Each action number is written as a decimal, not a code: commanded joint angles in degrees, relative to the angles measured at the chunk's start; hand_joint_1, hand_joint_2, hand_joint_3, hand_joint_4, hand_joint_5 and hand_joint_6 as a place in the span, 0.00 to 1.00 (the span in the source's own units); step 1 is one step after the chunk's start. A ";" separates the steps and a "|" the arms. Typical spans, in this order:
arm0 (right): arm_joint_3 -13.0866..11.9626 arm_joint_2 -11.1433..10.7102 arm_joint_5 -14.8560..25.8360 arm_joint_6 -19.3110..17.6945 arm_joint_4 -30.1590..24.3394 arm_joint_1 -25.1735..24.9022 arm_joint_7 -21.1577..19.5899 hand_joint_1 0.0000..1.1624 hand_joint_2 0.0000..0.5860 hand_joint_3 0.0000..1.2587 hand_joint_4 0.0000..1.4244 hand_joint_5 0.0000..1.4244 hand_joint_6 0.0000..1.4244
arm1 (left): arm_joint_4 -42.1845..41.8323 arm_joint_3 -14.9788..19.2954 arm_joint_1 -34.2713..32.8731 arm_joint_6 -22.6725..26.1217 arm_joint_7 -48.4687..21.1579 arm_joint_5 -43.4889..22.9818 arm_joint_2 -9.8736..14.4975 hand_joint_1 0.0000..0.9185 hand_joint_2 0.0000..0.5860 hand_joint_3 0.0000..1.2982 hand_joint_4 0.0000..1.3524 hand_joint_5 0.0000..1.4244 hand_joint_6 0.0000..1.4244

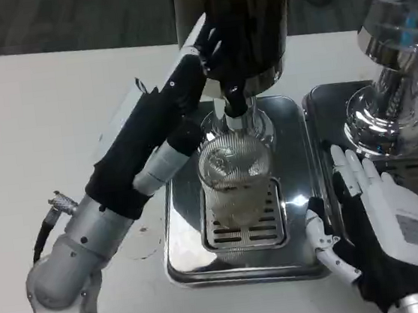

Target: Grasp the cup under the faucet to collect the drink, then remove the cup.

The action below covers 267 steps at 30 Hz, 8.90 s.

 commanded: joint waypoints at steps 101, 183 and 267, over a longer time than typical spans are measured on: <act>-5.29 4.42 33.08 -15.23 14.76 -11.72 10.03 0.66 0.33 0.00 0.00 0.00 0.00 | -3.07 1.12 0.26 -6.76 14.12 19.66 6.00 0.00 0.24 0.12 0.00 0.14 0.04; -5.43 9.73 33.99 -22.60 31.62 -20.63 7.33 0.80 0.35 0.13 0.20 0.18 0.27 | 15.56 10.00 19.11 -7.65 34.40 31.52 12.14 0.00 0.27 0.16 0.00 0.15 0.03; -6.67 9.32 24.05 -21.93 17.89 -13.39 -2.64 0.90 0.36 0.37 0.41 0.58 0.85 | 15.61 6.32 16.47 -5.98 37.93 37.93 13.39 0.00 0.26 0.08 0.00 0.04 0.00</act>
